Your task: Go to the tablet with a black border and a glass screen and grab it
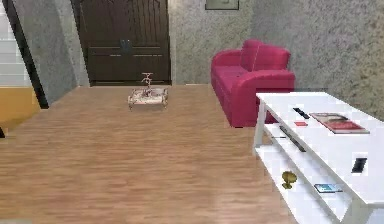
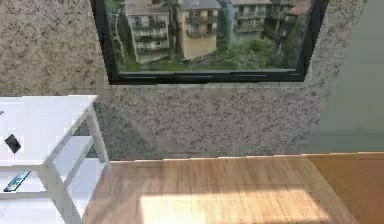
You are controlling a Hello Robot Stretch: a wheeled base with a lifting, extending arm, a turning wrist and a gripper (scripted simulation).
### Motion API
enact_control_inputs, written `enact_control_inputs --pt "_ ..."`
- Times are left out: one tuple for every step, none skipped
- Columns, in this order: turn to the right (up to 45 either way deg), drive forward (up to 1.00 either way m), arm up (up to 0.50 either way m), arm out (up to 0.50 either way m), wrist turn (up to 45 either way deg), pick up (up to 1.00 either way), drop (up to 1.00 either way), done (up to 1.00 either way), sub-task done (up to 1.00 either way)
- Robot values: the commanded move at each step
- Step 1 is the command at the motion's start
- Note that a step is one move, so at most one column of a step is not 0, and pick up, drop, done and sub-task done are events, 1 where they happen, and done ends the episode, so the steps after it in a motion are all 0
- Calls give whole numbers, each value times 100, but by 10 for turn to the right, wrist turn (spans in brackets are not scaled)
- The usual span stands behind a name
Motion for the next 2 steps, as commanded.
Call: enact_control_inputs --pt "0 100 0 0 0 0 0 0 0" --pt "-30 0 0 0 0 0 0 0 0"
